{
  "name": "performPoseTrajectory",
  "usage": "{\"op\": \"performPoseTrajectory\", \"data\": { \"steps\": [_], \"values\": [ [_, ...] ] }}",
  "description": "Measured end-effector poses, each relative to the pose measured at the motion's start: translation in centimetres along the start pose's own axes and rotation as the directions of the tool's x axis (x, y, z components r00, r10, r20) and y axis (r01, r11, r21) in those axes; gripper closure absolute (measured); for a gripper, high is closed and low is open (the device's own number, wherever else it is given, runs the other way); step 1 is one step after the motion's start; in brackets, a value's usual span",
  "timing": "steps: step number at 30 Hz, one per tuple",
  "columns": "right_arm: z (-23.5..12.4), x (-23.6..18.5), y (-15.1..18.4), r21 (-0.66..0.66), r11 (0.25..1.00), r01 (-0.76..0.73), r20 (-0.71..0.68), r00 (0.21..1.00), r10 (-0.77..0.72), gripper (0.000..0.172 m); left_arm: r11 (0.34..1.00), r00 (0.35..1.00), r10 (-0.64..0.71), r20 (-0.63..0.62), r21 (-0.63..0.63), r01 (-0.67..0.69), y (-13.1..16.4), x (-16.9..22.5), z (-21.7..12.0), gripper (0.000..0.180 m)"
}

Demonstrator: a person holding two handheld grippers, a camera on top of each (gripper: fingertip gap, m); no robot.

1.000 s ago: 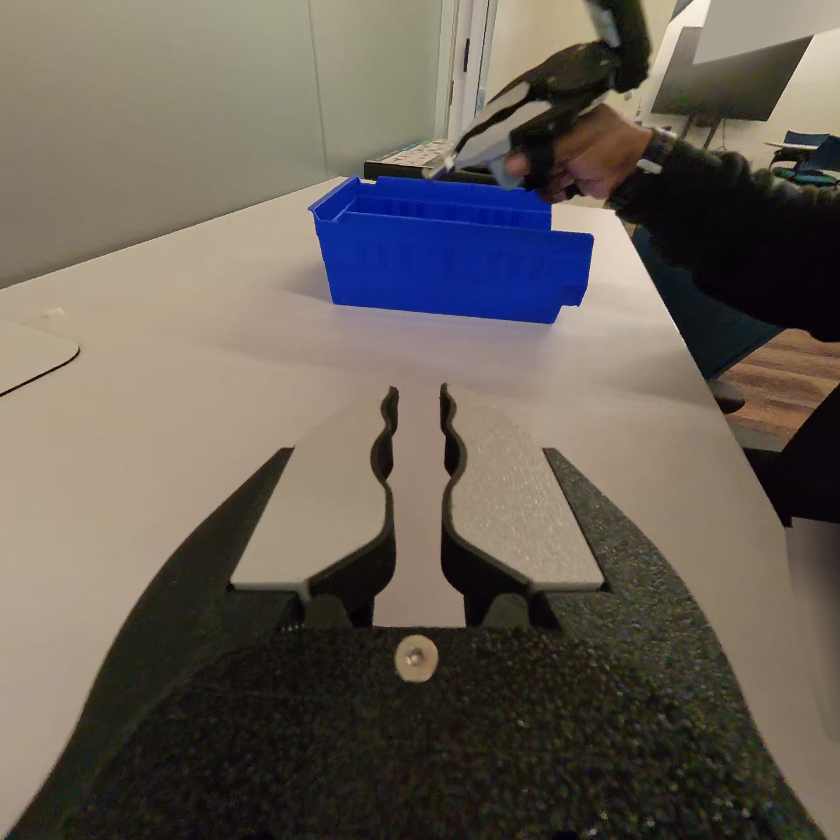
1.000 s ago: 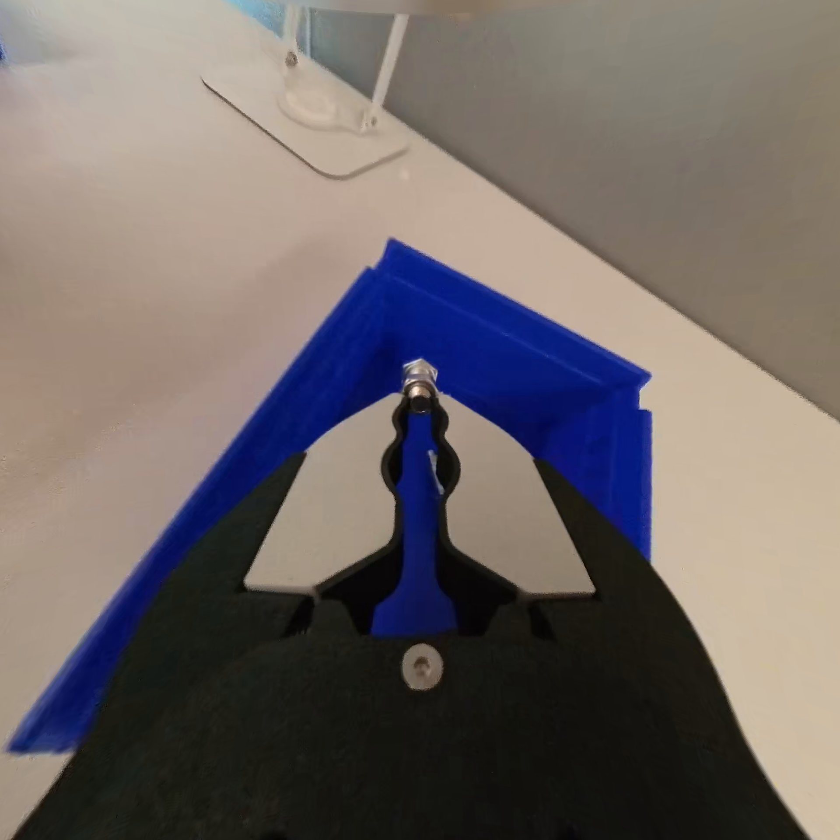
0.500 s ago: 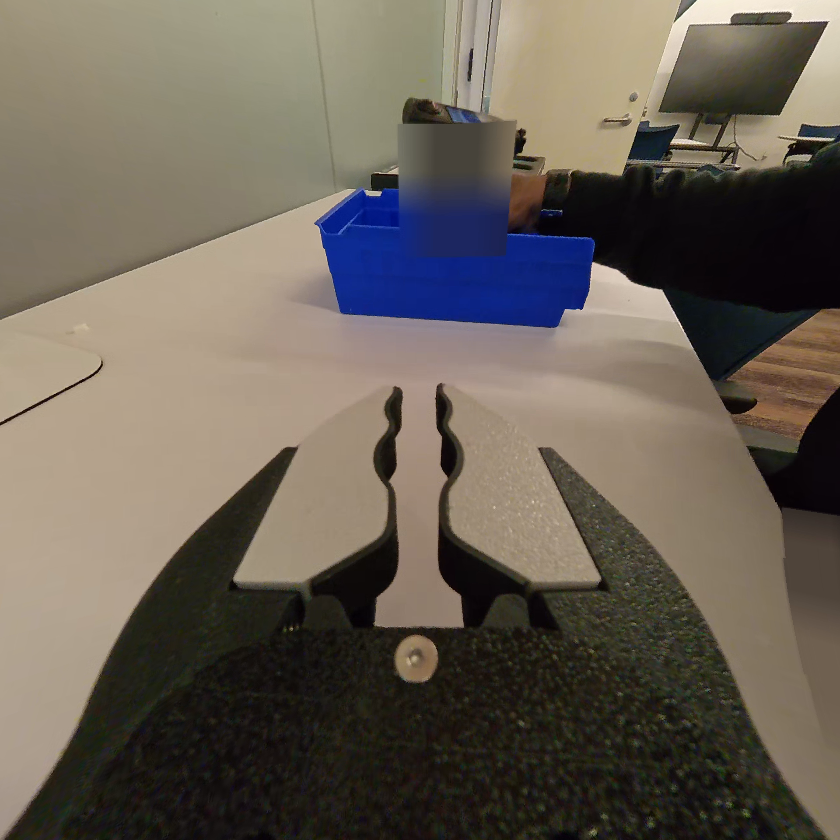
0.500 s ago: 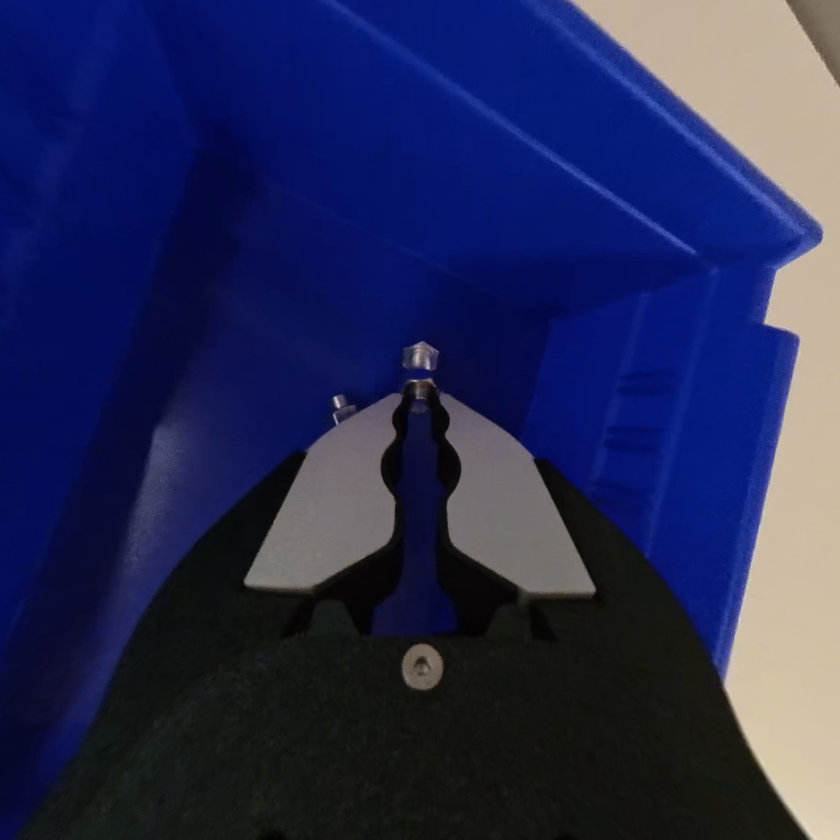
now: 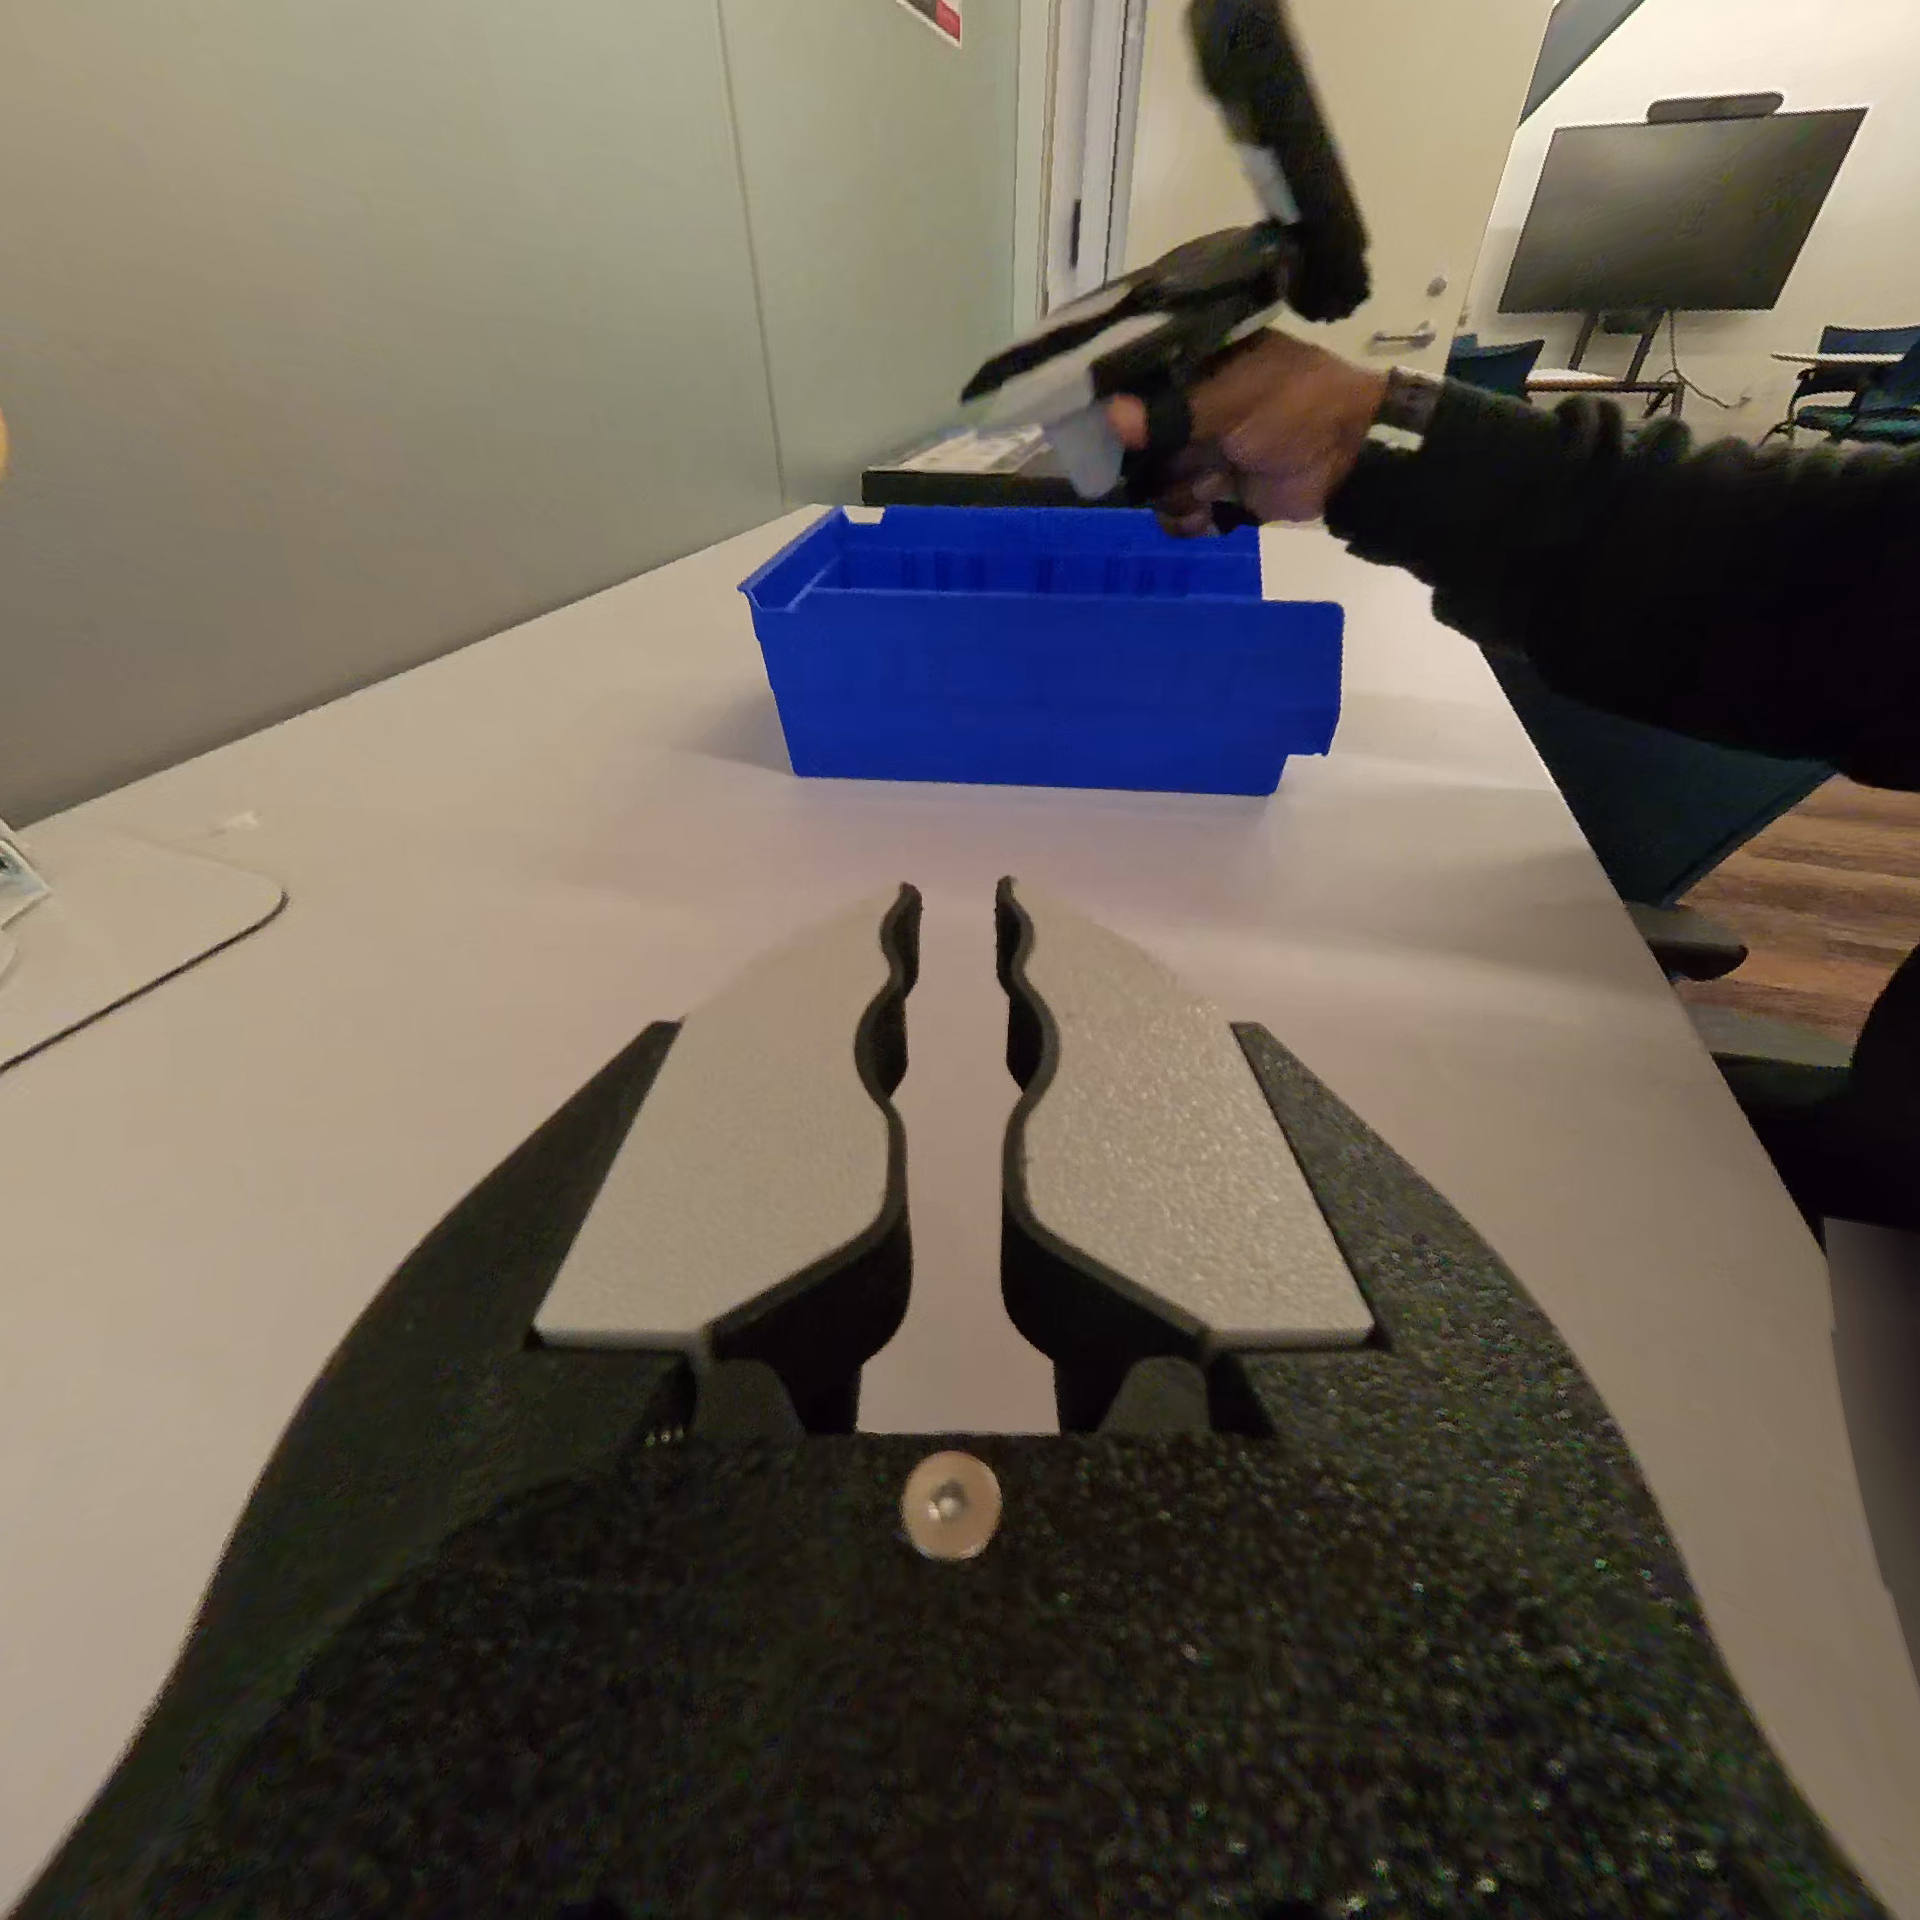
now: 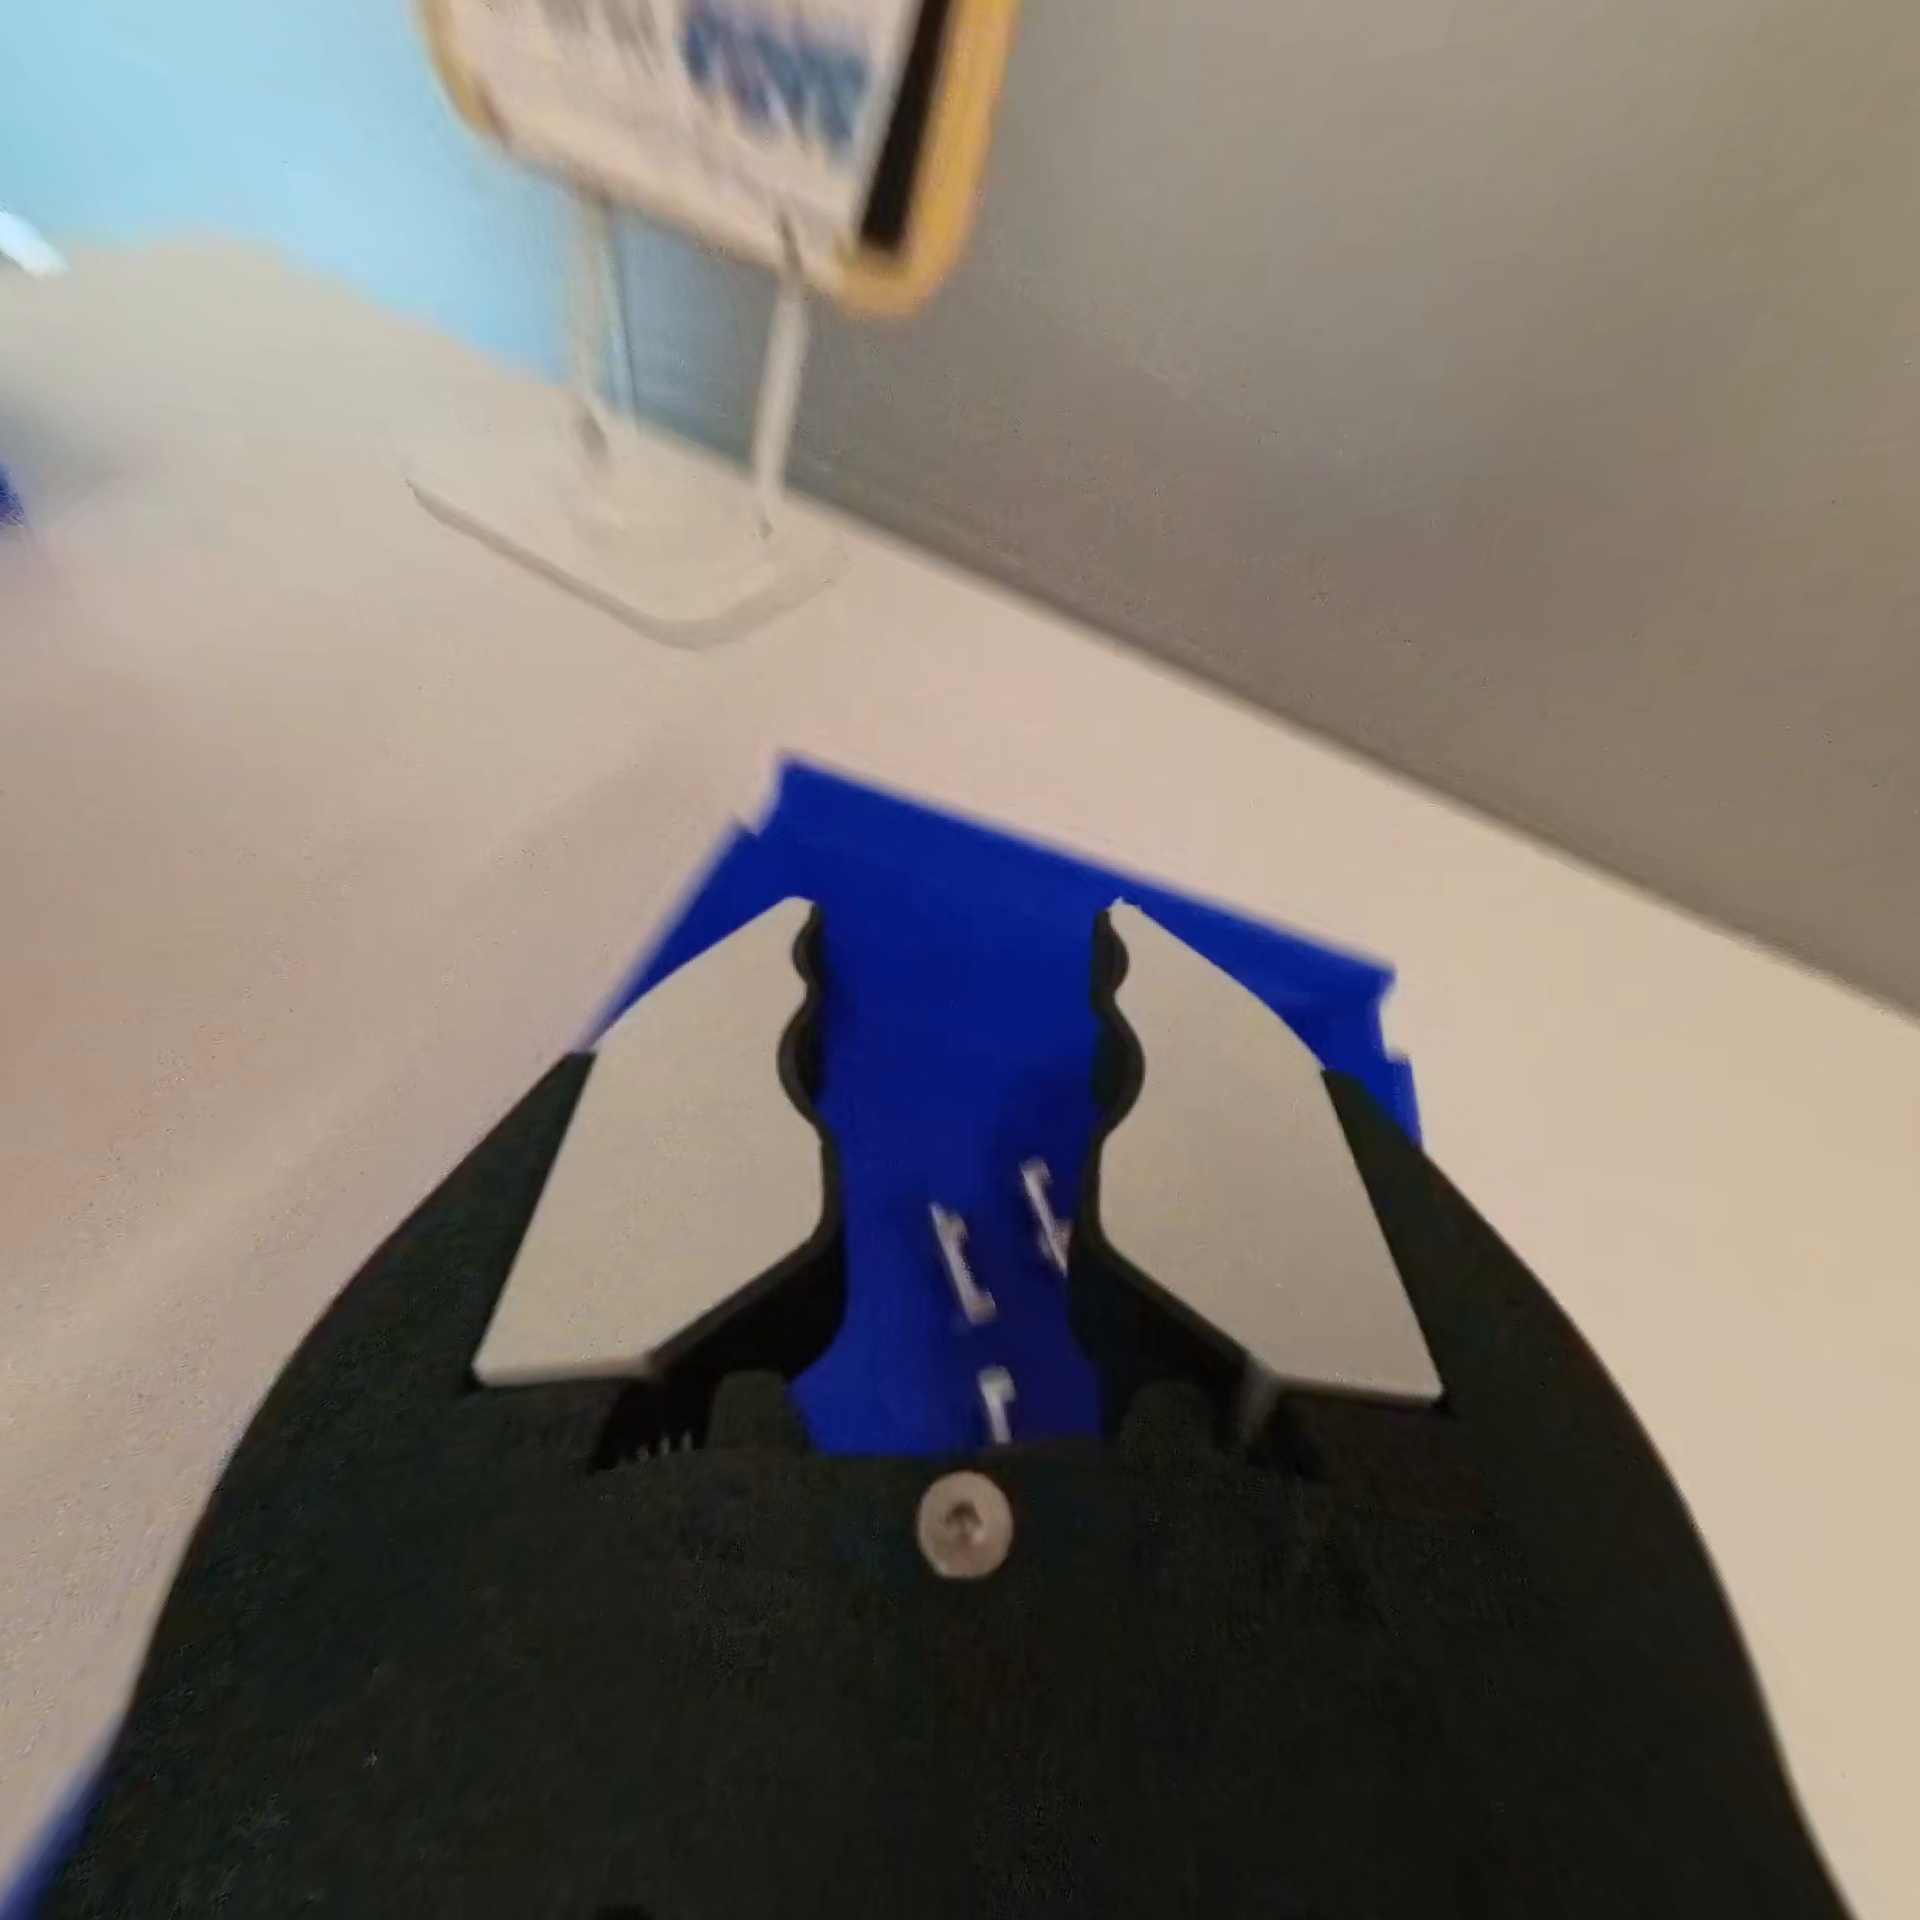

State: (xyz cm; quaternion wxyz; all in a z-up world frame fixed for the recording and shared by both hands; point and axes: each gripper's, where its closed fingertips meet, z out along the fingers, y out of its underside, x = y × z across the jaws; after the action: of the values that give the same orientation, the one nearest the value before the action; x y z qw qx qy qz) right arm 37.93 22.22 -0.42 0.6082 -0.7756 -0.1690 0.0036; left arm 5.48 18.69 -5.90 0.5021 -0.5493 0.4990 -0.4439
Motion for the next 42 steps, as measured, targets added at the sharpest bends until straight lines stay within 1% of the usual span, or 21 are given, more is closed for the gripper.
{"op": "performPoseTrajectory", "data": {
  "steps": [1,3,5,7,9,13,16,19,22,23,25,27,29,30,33,34,36,38,40,42],
  "values": [
    [-1.1,-1.3,-2.7,0.130,0.992,0.004,0.025,1.000,-0.007,0.123,1.000,1.000,0.014,0.010,0.014,-0.014,-0.2,-0.2,0.0,0.167],
    [-3.2,-3.9,-7.1,0.337,0.941,0.028,0.053,0.997,-0.049,0.122,0.998,0.998,0.049,0.035,0.041,-0.051,-0.7,-0.2,-0.1,0.167],
    [-5.1,-6.7,-10.5,0.482,0.873,0.079,0.046,0.992,-0.115,0.120,0.993,0.994,0.090,0.063,0.070,-0.095,-1.3,-0.2,-0.2,0.168],
    [-6.6,-9.7,-13.4,0.600,0.794,0.100,0.053,0.985,-0.164,0.120,0.986,0.988,0.123,0.093,0.105,-0.132,-2.2,-0.1,-0.3,0.169],
    [-7.4,-12.5,-15.3,0.664,0.744,0.075,0.079,0.982,-0.170,0.125,0.974,0.982,0.142,0.126,0.161,-0.161,-3.5,0.1,-0.8,0.170],
    [-6.8,-16.7,-17.2,0.689,0.725,0.018,0.137,0.978,-0.155,0.141,0.939,0.973,0.145,0.180,0.286,-0.193,-6.7,1.3,-2.9,0.169],
    [-5.8,-19.2,-18.2,0.705,0.710,-0.009,0.170,0.973,-0.156,0.143,0.933,0.955,0.134,0.264,0.292,-0.212,-8.0,2.0,-5.2,0.164],
    [-4.6,-21.1,-18.6,0.705,0.709,-0.025,0.197,0.967,-0.162,0.144,0.931,0.913,0.176,0.369,0.240,-0.276,-9.3,2.5,-8.4,0.157],
    [-2.4,-23.2,-18.5,0.674,0.738,0.019,0.194,0.960,-0.202,0.149,0.938,0.859,0.215,0.464,0.147,-0.314,-10.6,1.6,-12.6,0.154],
    [-1.6,-23.6,-18.4,0.659,0.751,0.039,0.181,0.961,-0.209,0.152,0.946,0.838,0.226,0.496,0.093,-0.310,-10.7,0.8,-14.1,0.154],
    [-0.1,-25.0,-17.9,0.640,0.765,0.076,0.185,0.951,-0.249,0.154,0.958,0.793,0.269,0.546,-0.064,-0.281,-10.1,-1.5,-17.2,0.152],
    [1.2,-26.4,-17.2,0.630,0.771,0.093,0.211,0.935,-0.286,0.156,0.948,0.762,0.310,0.568,-0.250,-0.199,-8.3,-4.3,-20.3,0.151],
    [2.5,-27.6,-16.1,0.617,0.781,0.092,0.258,0.914,-0.312,0.156,0.905,0.786,0.314,0.533,-0.420,-0.076,-5.6,-6.3,-22.7,0.151],
    [3.2,-28.1,-15.4,0.606,0.791,0.086,0.286,0.904,-0.317,0.156,0.869,0.808,0.306,0.503,-0.495,-0.021,-4.1,-7.0,-23.7,0.150],
    [5.0,-28.9,-13.3,0.573,0.817,0.058,0.357,0.881,-0.312,0.156,0.731,0.900,0.238,0.366,-0.677,0.082,0.5,-8.1,-25.4,0.148],
    [5.6,-29.1,-12.5,0.561,0.826,0.050,0.374,0.875,-0.307,0.156,0.676,0.930,0.206,0.304,-0.731,0.090,2.0,-8.1,-25.6,0.148],
    [6.6,-29.2,-11.0,0.540,0.841,0.039,0.397,0.869,-0.295,0.157,0.577,0.973,0.139,0.184,-0.814,0.072,4.4,-7.6,-25.3,0.149],
    [7.6,-29.4,-9.7,0.517,0.855,0.045,0.408,0.865,-0.292,0.157,0.487,0.997,0.048,0.058,-0.873,0.027,6.6,-6.3,-24.7,0.149],
    [8.2,-29.7,-8.6,0.502,0.863,0.064,0.415,0.857,-0.305,0.157,0.403,0.999,0.002,-0.032,-0.915,-0.030,8.4,-5.8,-24.6,0.149],
    [8.6,-30.2,-7.8,0.495,0.864,0.089,0.424,0.844,-0.330,0.157,0.340,0.989,-0.043,-0.141,-0.933,-0.118,9.7,-5.1,-24.7,0.149]
  ]
}}
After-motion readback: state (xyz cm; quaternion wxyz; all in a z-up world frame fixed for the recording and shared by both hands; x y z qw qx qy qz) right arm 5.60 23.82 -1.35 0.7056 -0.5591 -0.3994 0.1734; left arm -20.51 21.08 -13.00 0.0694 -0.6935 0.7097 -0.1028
